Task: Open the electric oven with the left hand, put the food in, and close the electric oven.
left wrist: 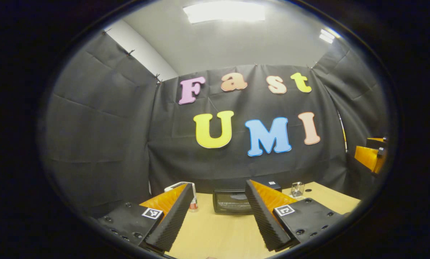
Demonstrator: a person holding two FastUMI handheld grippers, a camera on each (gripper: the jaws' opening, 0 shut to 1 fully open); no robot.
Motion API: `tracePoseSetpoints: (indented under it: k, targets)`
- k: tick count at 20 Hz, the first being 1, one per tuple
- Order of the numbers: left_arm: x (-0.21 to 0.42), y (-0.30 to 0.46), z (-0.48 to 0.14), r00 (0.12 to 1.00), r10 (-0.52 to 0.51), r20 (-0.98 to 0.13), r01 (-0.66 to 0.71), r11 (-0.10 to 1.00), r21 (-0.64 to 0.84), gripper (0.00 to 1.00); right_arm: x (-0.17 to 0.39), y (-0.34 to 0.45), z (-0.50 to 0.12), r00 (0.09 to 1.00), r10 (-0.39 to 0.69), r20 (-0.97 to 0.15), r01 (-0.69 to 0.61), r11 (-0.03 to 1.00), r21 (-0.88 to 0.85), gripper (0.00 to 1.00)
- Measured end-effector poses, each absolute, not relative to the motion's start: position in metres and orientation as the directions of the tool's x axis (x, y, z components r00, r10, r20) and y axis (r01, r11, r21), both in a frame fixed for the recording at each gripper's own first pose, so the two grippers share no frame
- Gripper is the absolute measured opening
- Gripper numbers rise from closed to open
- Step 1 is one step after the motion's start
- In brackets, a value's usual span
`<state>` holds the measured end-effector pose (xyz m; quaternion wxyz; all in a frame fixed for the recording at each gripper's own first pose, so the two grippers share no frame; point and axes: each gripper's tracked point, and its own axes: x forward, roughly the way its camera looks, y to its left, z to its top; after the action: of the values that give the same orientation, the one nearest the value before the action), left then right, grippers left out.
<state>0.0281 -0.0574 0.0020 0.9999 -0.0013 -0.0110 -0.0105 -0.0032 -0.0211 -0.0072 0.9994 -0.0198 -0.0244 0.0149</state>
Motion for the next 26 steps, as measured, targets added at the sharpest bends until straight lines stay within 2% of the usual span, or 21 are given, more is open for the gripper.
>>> tracePoseSetpoints:
  k: [4, 12, 16, 17, 18, 20, 21, 24, 26]
  targets:
    - [0.074, -0.070, 0.001, 0.998, -0.055, 0.033, 0.055, 0.998, 0.002, 1.00, 0.011, -0.020, -0.012, 0.999, 0.022, 0.033, -0.022, 1.000, -0.015, 0.95]
    - [0.179, -0.106, -0.027, 0.985, -0.169, 0.030, 0.170, 0.985, -0.028, 1.00, 0.051, -0.021, -0.019, 0.997, -0.075, 0.012, 0.075, 0.997, -0.005, 0.95]
    - [0.228, -0.126, -0.057, 0.973, -0.230, -0.001, 0.230, 0.973, -0.025, 1.00, 0.067, -0.027, -0.027, 0.989, -0.151, -0.006, 0.151, 0.989, 0.003, 0.95]
    - [0.239, -0.131, -0.065, 0.970, -0.244, -0.012, 0.243, 0.970, -0.025, 0.97, 0.070, -0.029, -0.029, 0.985, -0.171, -0.011, 0.171, 0.985, 0.000, 0.95]
    - [0.250, -0.136, -0.075, 0.967, -0.255, -0.023, 0.255, 0.967, -0.024, 1.00, 0.072, -0.032, -0.031, 0.982, -0.189, -0.017, 0.189, 0.982, -0.005, 0.95]
    - [0.270, -0.143, -0.093, 0.961, -0.274, -0.047, 0.274, 0.962, -0.019, 0.97, 0.079, -0.037, -0.037, 0.974, -0.225, -0.031, 0.224, 0.974, -0.016, 0.95]
    - [0.279, -0.146, -0.101, 0.957, -0.283, -0.058, 0.283, 0.959, -0.017, 1.00, 0.081, -0.039, -0.040, 0.970, -0.241, -0.040, 0.241, 0.970, -0.017, 0.95]
    - [0.304, -0.158, -0.131, 0.946, -0.310, -0.093, 0.312, 0.950, 0.002, 0.94, 0.088, -0.043, -0.052, 0.958, -0.278, -0.070, 0.278, 0.961, -0.014, 0.95]
    - [0.318, -0.164, -0.150, 0.939, -0.322, -0.122, 0.325, 0.946, 0.003, 0.97, 0.091, -0.044, -0.058, 0.952, -0.294, -0.087, 0.293, 0.956, -0.031, 0.95]
